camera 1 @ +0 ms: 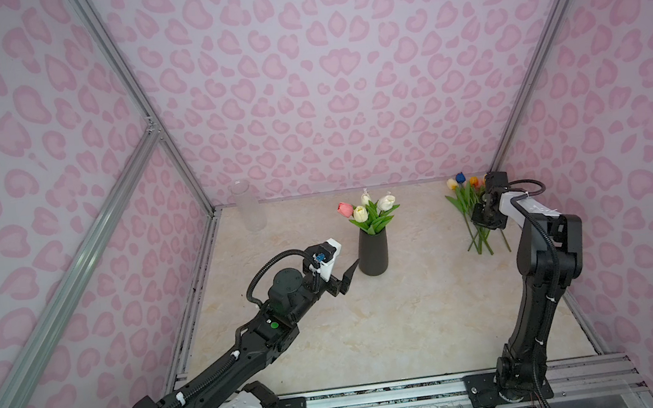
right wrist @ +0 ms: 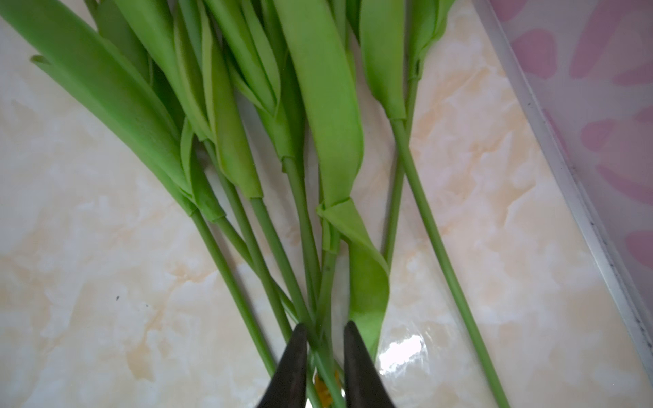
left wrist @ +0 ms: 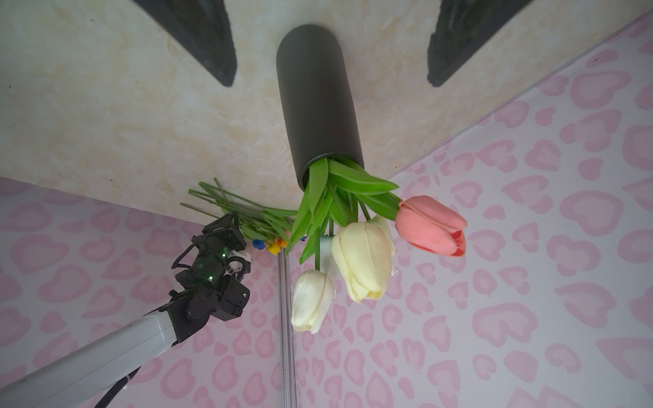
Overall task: Arrange the flowers into the vase
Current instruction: 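Lower the right gripper onto the pile and close on a tulip stem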
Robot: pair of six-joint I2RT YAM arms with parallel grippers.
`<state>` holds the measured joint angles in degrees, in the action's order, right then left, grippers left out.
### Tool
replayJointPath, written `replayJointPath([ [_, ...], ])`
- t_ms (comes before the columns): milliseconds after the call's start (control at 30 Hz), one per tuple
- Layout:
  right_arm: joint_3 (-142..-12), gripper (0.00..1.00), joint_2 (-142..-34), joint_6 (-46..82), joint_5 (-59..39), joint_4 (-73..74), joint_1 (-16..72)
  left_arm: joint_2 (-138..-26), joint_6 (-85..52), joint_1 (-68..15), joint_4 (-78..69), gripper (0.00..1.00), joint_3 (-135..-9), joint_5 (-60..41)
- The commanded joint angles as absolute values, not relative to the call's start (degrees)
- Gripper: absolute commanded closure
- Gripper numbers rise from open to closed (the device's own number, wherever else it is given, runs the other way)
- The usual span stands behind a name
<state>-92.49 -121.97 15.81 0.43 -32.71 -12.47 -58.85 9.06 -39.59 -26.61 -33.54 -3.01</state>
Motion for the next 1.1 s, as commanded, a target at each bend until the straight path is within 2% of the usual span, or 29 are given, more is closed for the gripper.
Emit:
replayJointPath([
  [0, -92.71, 0.81, -122.98, 15.14, 1.53, -32.91, -12.48, -58.28, 9.51, -39.57, -27.42, 0.14, -33.84, -2.67],
  [167, -94.57, 0.82, -124.79, 14.85, 1.19, -34.11, -12.57, -58.01, 9.84, -39.55, -27.01, 0.14, -33.65, -2.22],
  [233, -94.49, 0.89, -124.72, 14.94, 0.46, -34.01, -12.46, -57.60, 9.86, -39.55, -26.82, 0.14, -33.66, -1.95],
  [367, -94.18, 0.96, -123.54, 14.94, 0.79, -33.78, -12.22, -57.13, 10.02, -39.55, -27.07, 0.14, -33.31, -1.16],
  [1000, -89.50, 0.95, -114.43, 13.26, 3.00, -34.97, -9.05, -56.96, 10.22, -39.55, -26.54, 0.14, -33.71, -1.49],
  [1067, -89.69, 0.98, -114.46, 12.88, 3.05, -35.83, -8.99, -56.70, 10.05, -39.55, -26.67, 0.14, -33.51, -1.32],
])
